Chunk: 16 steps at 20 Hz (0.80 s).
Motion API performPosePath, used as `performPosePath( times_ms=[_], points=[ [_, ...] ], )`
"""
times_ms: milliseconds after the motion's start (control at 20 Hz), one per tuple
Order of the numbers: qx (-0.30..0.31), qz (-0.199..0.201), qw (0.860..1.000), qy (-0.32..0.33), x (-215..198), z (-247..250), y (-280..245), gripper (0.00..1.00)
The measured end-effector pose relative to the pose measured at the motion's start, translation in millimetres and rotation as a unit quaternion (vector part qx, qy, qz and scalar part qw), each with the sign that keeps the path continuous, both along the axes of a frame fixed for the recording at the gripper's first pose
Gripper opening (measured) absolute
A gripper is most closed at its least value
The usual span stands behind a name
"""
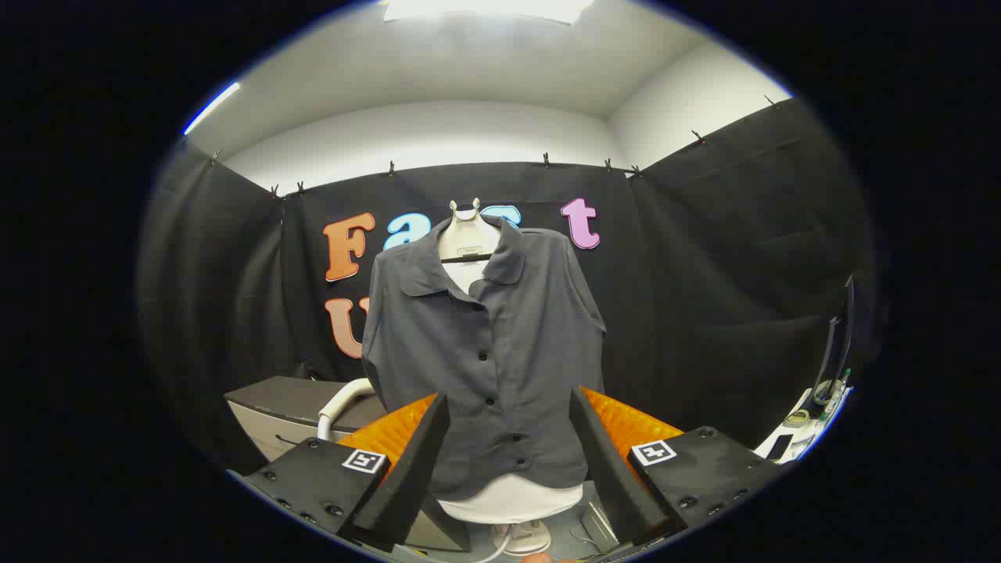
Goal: Iron the clothes twice with a garment steamer, once on the left side and once on the right side.
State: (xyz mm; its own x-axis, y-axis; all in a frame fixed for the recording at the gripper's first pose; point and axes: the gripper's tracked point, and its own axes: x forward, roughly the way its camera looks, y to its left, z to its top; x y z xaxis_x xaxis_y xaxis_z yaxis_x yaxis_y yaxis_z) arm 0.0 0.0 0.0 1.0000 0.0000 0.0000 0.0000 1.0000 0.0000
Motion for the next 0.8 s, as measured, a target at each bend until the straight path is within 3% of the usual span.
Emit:
performPosePath(
  times_ms=[800],
  points=[
    [-0.01,0.064,0.998,-0.003,-4,11,12,0.98]
  ],
)
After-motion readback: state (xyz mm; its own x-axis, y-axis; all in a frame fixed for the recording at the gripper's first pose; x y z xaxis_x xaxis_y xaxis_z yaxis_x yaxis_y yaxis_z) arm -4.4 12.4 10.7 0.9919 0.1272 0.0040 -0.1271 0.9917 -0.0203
